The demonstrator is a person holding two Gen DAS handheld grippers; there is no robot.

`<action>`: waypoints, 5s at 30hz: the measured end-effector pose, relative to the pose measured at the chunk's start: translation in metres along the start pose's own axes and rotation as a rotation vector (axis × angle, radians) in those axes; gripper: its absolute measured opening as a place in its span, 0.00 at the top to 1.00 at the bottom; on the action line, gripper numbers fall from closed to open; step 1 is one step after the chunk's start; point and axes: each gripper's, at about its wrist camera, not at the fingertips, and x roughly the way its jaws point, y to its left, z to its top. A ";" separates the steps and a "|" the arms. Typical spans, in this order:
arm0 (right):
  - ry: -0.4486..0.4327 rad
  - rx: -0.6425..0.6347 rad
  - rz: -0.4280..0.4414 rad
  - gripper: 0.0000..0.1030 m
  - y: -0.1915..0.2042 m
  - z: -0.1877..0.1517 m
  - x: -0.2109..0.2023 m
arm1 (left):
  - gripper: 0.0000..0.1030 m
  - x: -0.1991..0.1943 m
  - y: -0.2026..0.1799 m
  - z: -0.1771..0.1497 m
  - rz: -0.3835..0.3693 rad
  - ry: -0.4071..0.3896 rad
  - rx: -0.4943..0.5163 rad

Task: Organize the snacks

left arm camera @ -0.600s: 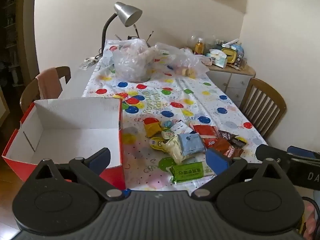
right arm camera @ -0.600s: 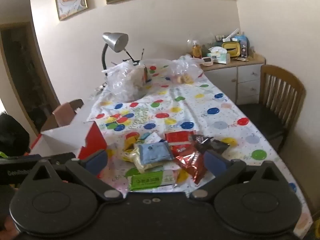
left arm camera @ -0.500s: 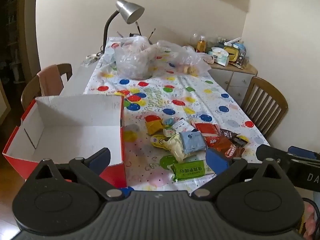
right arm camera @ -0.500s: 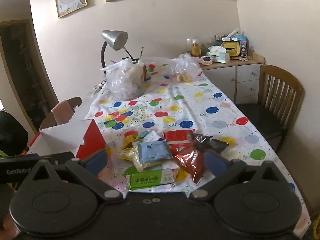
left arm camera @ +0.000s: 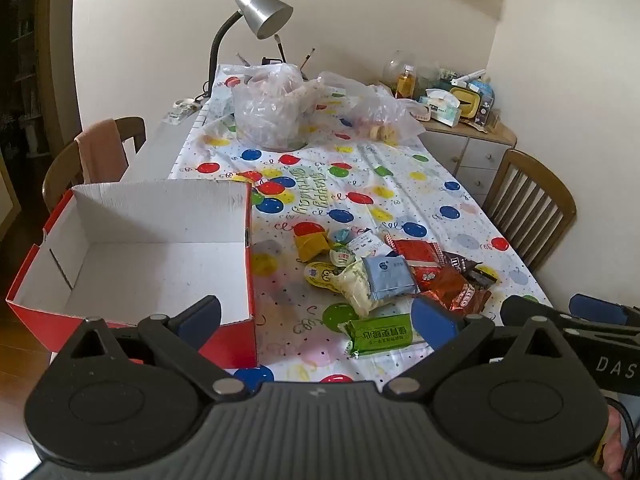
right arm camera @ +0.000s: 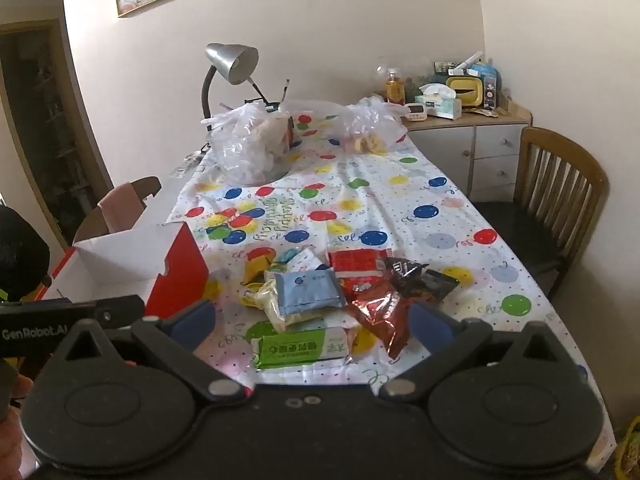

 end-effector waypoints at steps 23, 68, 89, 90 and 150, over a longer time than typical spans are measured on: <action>-0.027 0.003 -0.003 0.00 0.012 0.001 -0.002 | 0.01 -0.009 0.003 0.003 0.002 -0.028 0.013; -0.034 0.018 0.007 0.00 0.006 0.003 0.000 | 0.01 -0.004 0.004 0.004 -0.026 -0.016 0.038; 0.143 -0.133 0.133 0.08 -0.078 0.013 0.087 | 0.02 0.074 -0.059 0.000 -0.073 0.087 0.156; 0.154 -0.151 0.141 0.10 -0.081 0.014 0.094 | 0.02 0.080 -0.062 -0.001 -0.080 0.095 0.176; 0.387 -0.253 0.269 0.54 -0.101 -0.005 0.159 | 0.59 0.180 -0.066 -0.033 -0.095 0.479 0.035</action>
